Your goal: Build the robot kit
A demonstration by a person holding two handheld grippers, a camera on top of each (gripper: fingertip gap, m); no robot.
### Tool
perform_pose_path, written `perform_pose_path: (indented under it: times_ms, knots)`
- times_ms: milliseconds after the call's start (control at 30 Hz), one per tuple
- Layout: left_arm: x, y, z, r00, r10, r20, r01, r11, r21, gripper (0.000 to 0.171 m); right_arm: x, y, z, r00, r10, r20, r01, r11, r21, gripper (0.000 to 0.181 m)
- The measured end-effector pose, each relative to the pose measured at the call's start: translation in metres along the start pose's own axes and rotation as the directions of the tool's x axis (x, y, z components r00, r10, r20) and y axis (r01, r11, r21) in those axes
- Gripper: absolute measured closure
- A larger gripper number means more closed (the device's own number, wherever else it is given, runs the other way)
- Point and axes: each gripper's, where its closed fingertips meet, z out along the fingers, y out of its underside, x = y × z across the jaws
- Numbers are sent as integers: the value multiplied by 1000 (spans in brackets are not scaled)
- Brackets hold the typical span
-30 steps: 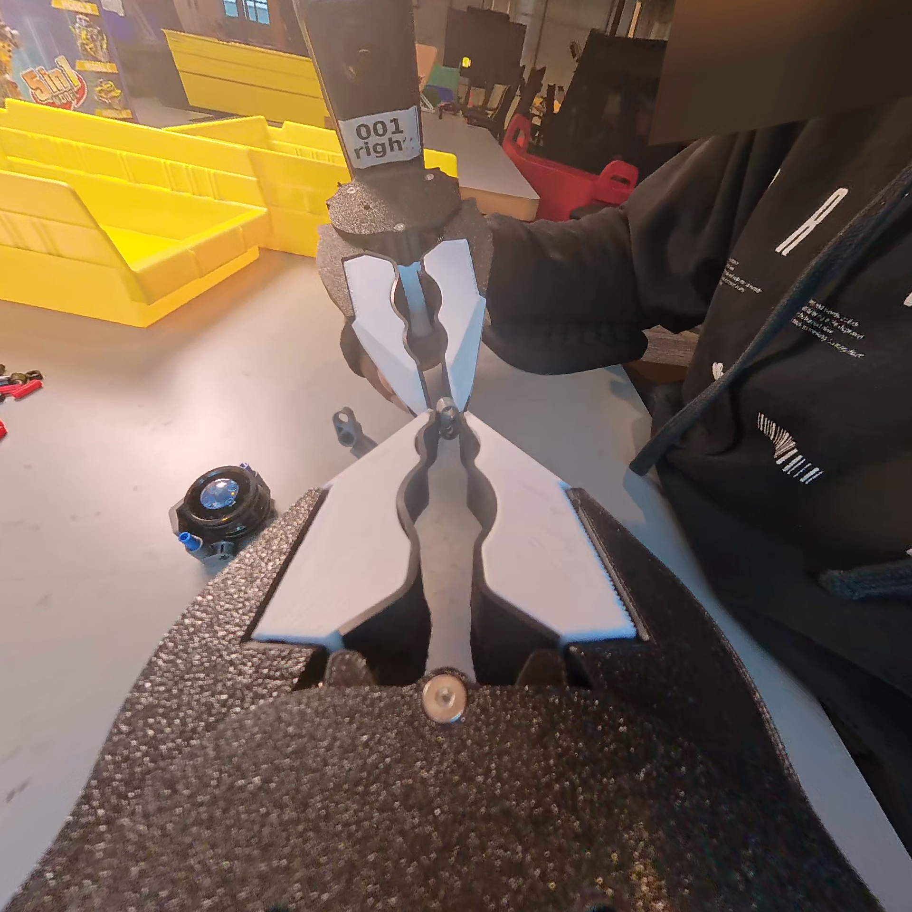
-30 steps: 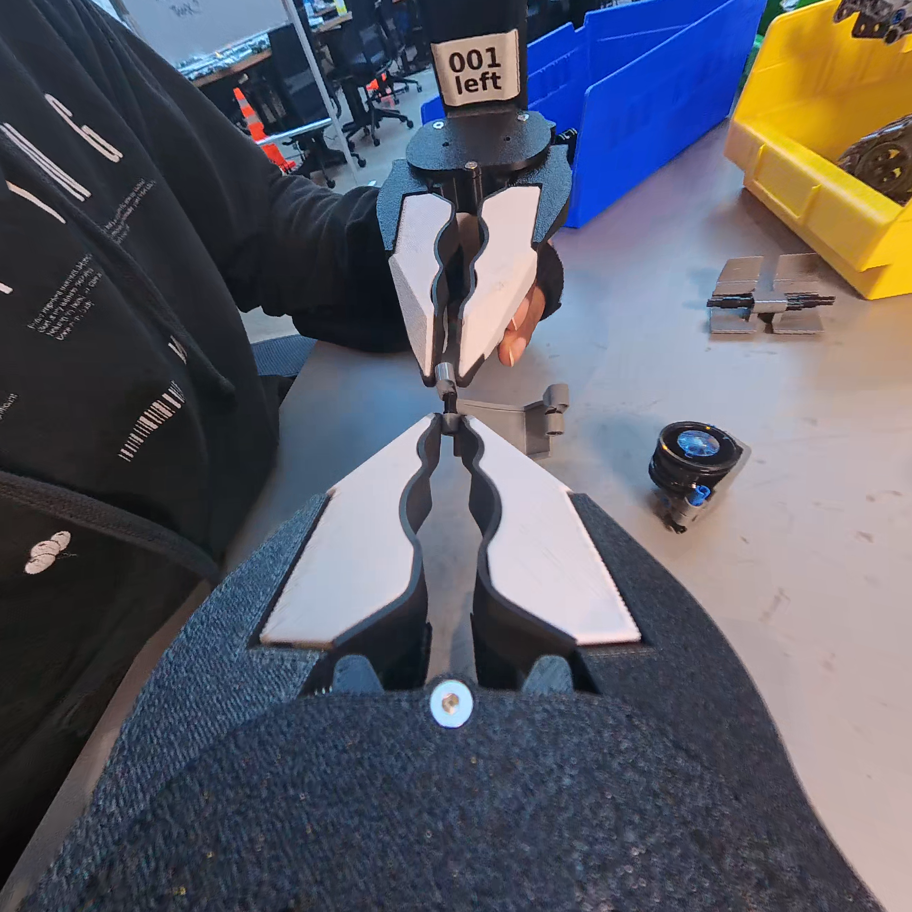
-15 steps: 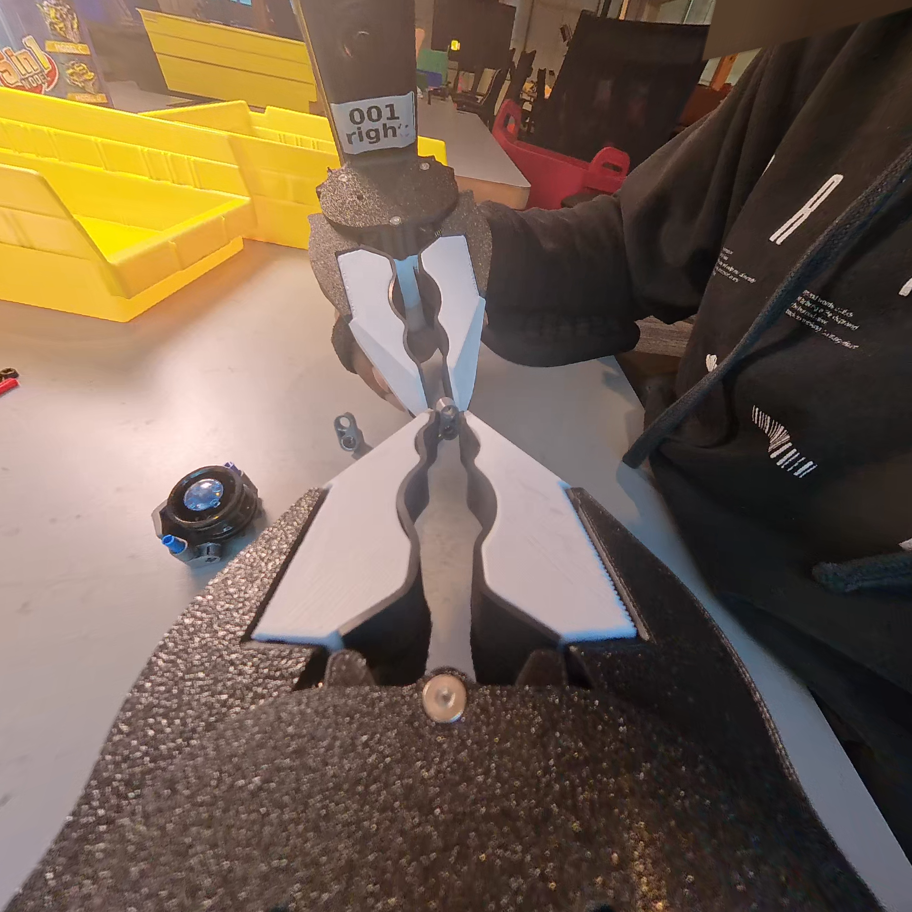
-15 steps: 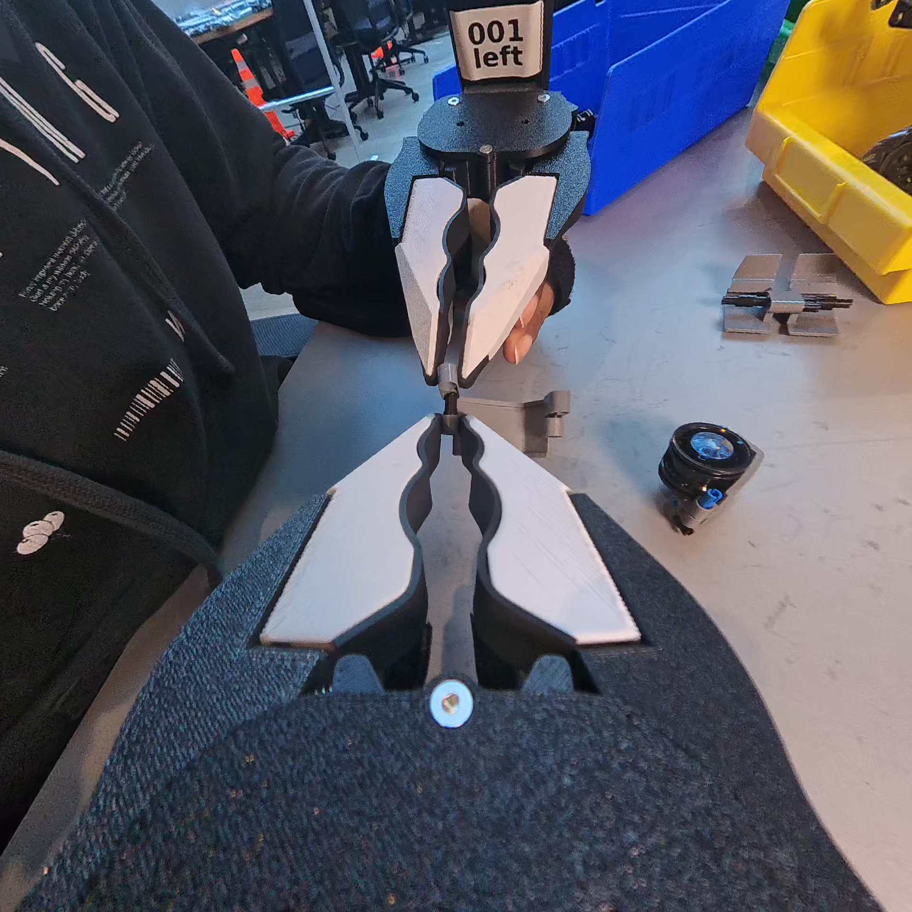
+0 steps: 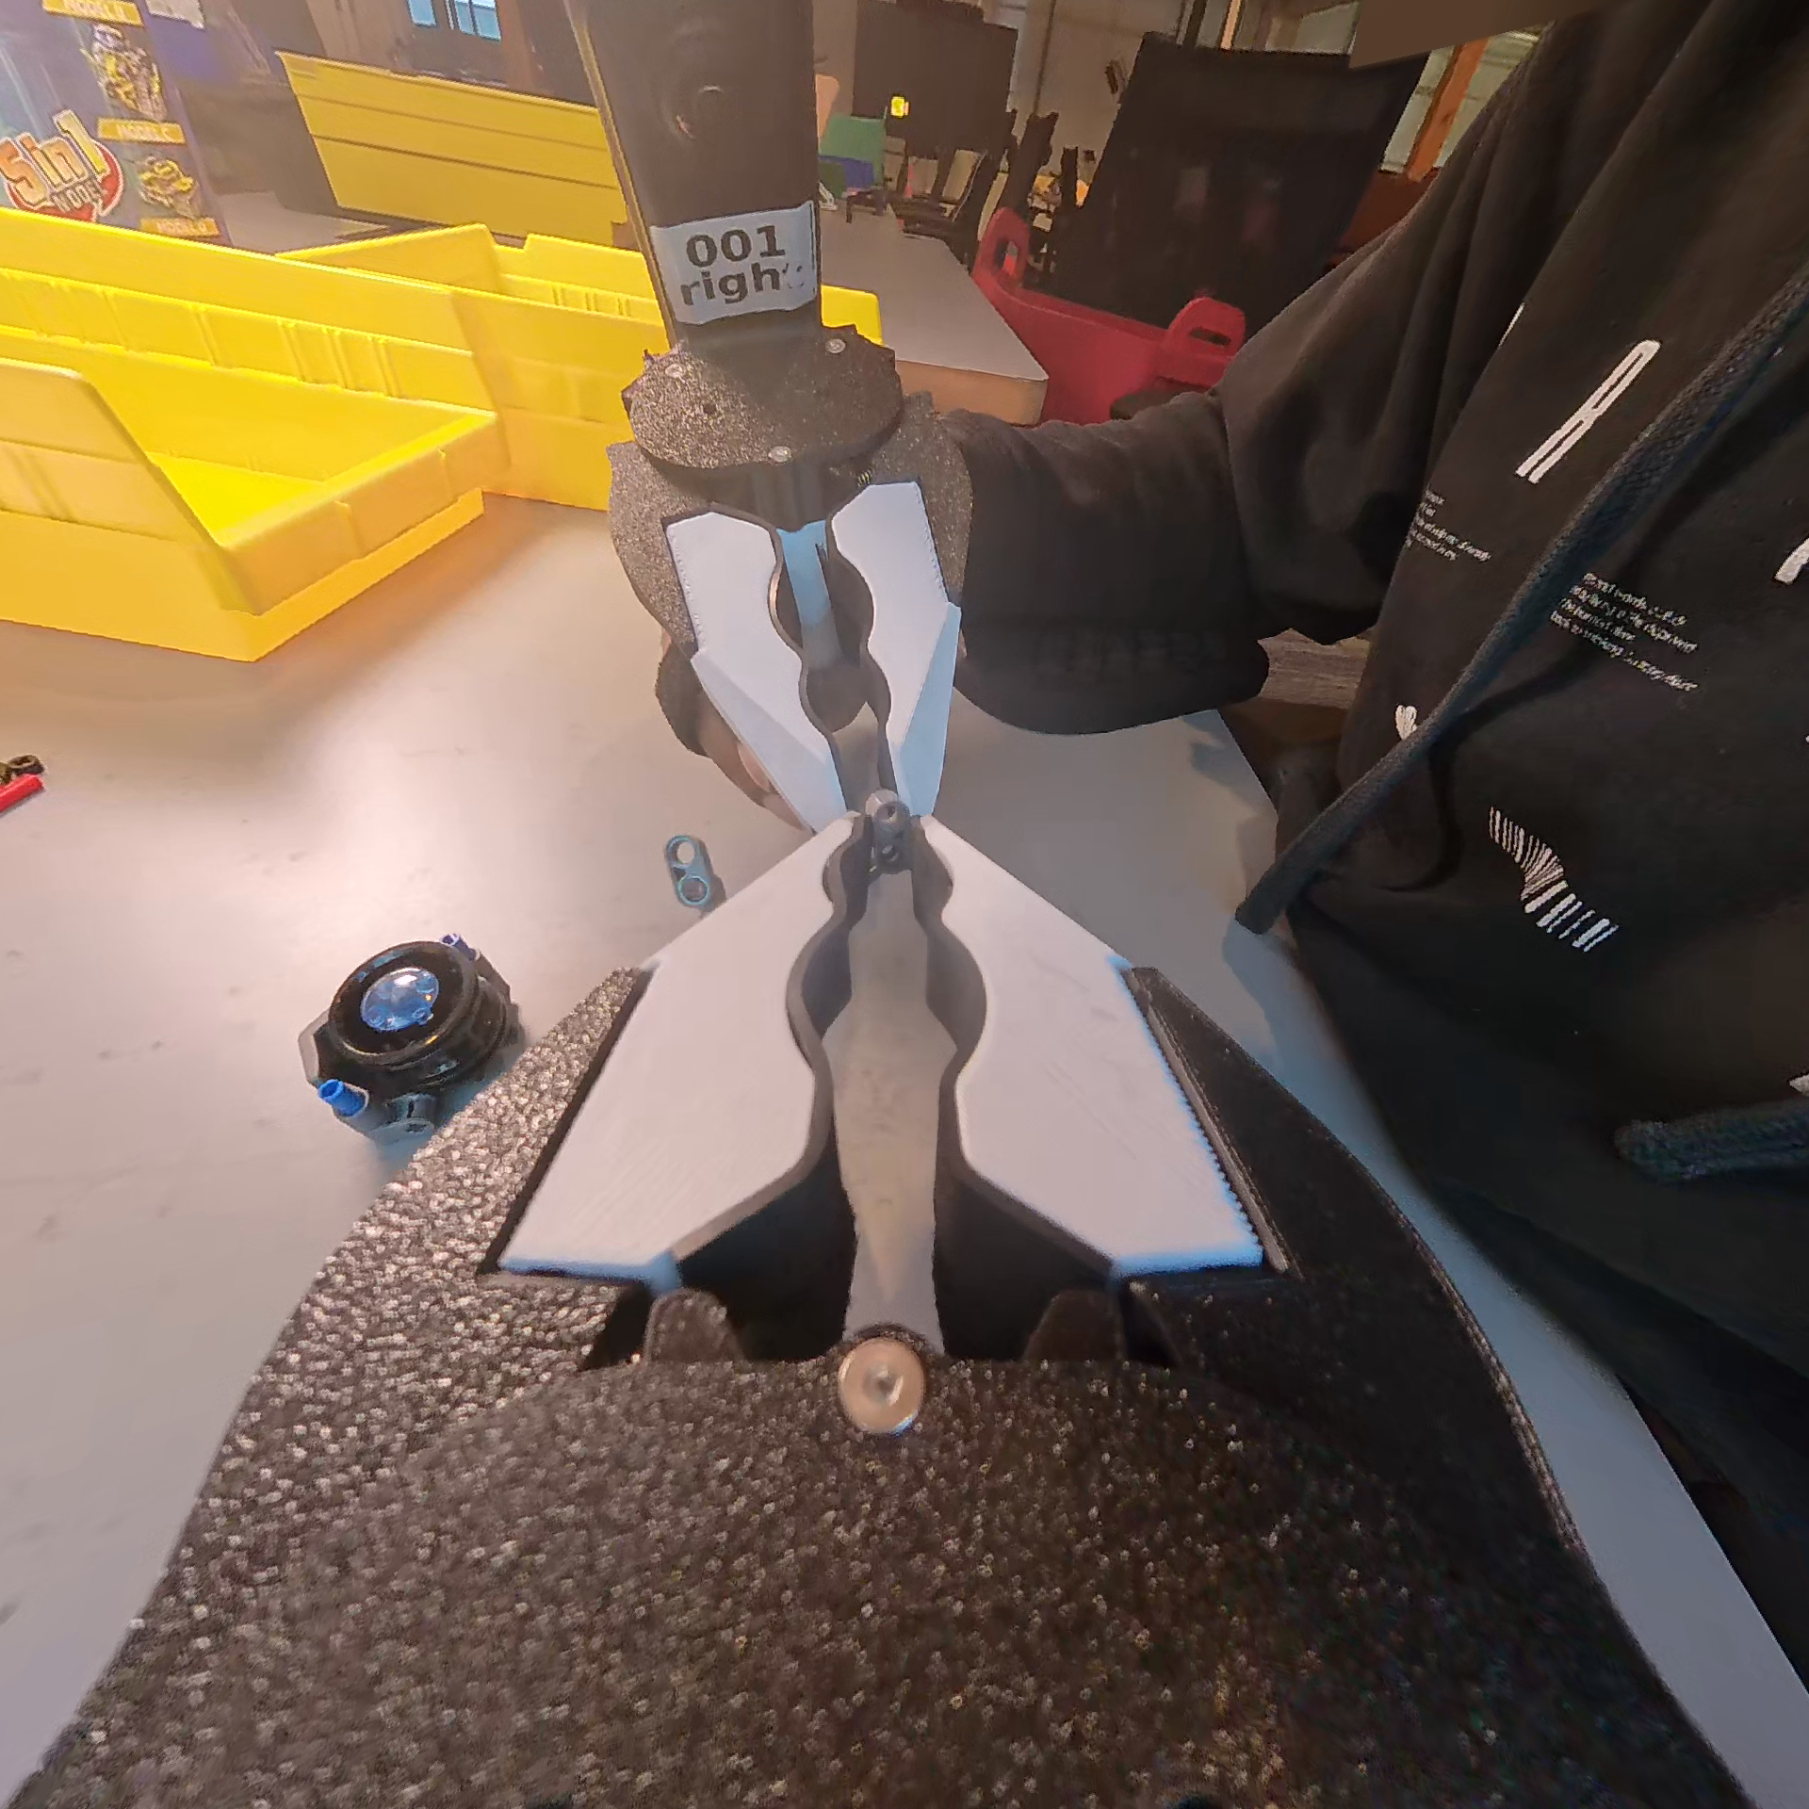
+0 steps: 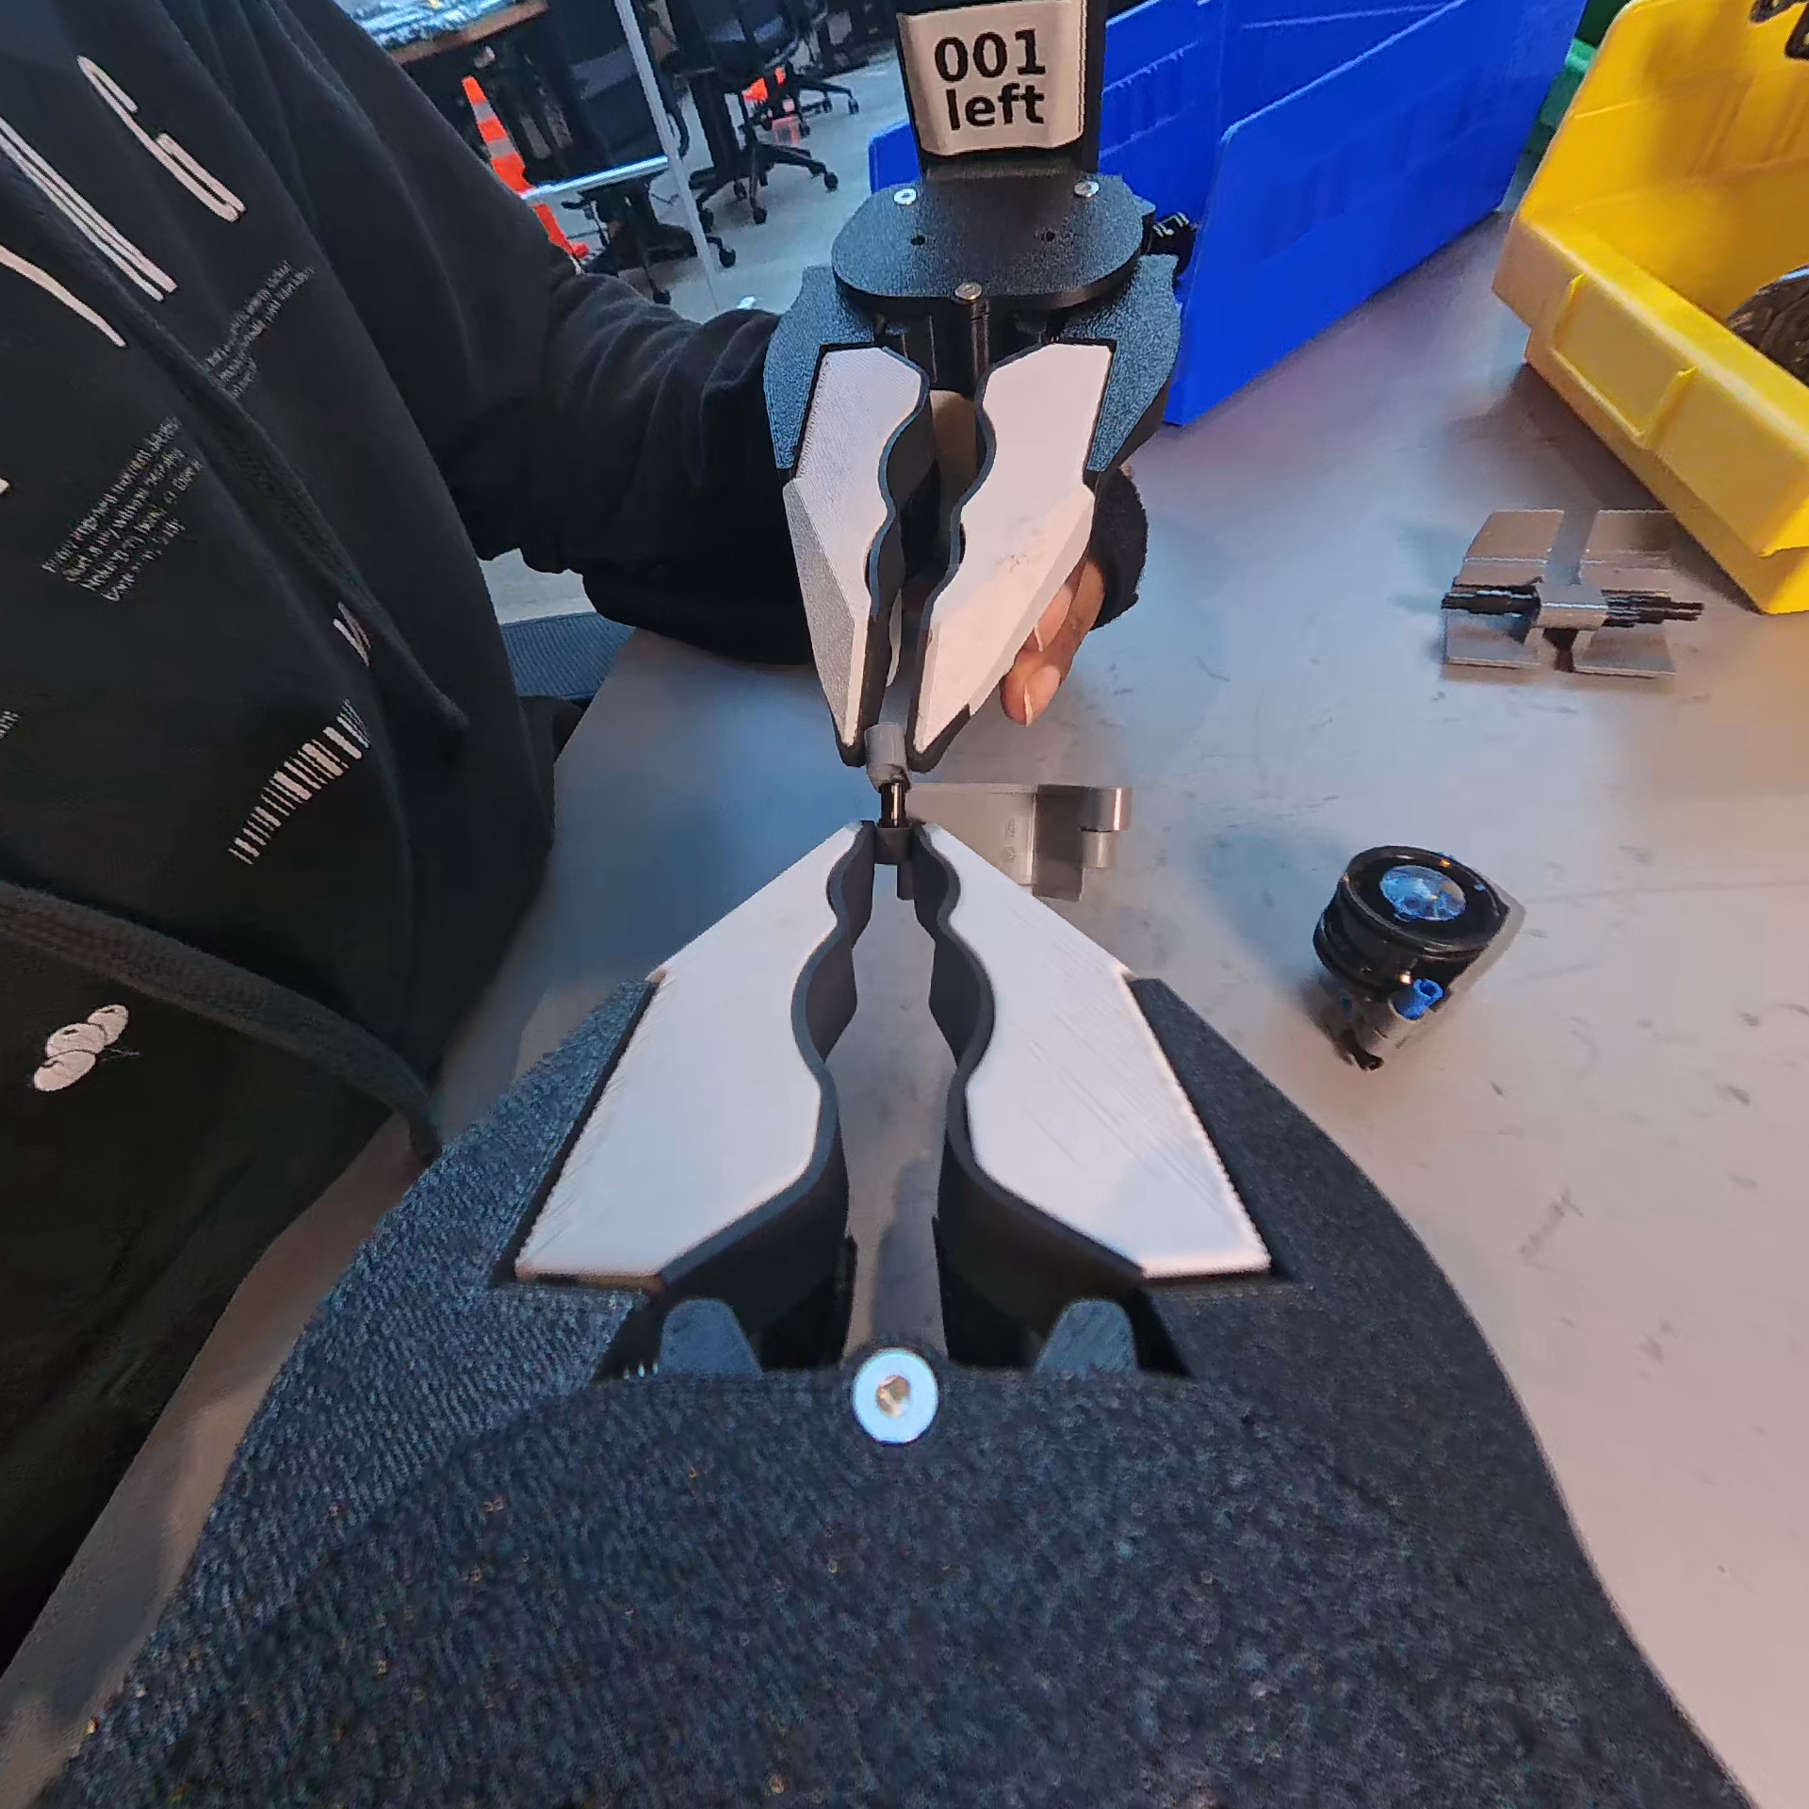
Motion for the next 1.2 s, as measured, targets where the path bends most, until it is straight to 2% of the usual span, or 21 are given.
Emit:
perform_pose_path:
  times_ms: [300,433,500,600,667,900,1000,1100,1200]
  knots:
    - [-3,4,0,1000,-4,13,5,1000,-28,164,4,2,-2,999,-5,-36,4,1000,-31,174]
    - [-6,6,-4,999,23,27,-22,999,-42,164,11,12,-2,994,-34,-101,23,994,-110,174]
    - [-8,2,-7,999,16,32,-15,1000,-20,165,18,30,-1,986,-77,-146,44,975,-219,174]
    - [-13,3,-10,999,3,51,-2,1000,-16,165,17,46,5,984,-102,-146,55,953,-298,174]
    - [-16,3,-11,998,-3,60,4,1000,-14,165,20,58,6,972,-174,-160,101,918,-384,174]
    - [-17,-1,-12,998,-32,55,31,999,17,165,19,66,10,955,-255,-149,164,878,-450,169]
    - [-14,-10,-13,998,-52,32,49,996,78,165,17,51,6,957,-240,-160,167,913,-373,162]
    - [-9,-28,-17,997,-74,-11,75,977,200,165,10,-1,-2,974,-144,-174,131,988,-82,162]
    - [-7,-48,-23,996,-83,-46,93,941,325,165,6,-45,-11,983,-56,-174,88,979,182,162]
